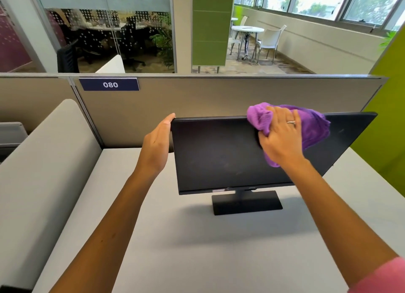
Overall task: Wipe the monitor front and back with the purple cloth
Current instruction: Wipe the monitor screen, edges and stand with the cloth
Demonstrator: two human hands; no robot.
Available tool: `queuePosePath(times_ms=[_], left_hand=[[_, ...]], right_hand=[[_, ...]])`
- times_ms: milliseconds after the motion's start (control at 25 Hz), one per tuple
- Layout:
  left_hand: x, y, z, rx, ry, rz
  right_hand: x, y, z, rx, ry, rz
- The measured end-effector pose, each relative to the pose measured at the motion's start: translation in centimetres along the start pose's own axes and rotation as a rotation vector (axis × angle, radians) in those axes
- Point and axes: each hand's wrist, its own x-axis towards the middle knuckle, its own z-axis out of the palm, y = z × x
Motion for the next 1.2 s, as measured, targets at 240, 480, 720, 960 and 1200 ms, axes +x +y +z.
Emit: queuePosePath(times_ms=[240, 480, 720, 960, 1200], left_hand=[[-0.6, 0.1, 0.6, 0.136, 0.034, 0.012], [-1.0, 0.3, 0.7, 0.142, 0.058, 0.009], [-1.5, 0.3, 1.8, 0.541, 0.155, 0.110], [-1.7, 0.9, 4.1, 1.064, 0.281, 0.208], [-1.7, 3.9, 11.3, 1.062, 0.158, 0.340]], right_hand=[[0.5, -2.2, -0.7, -0.013, -0.193, -0.012], [-0.3, -15.5, 1.2, 0.014, -0.199, -0.444], [0.5, -13.3, 1.3, 0.042, -0.087, -0.456], [0.8, -4.0, 0.5, -0.042, -0.058, -0.392], [1.1, 7.1, -0.7, -0.076, -0.049, -0.252]])
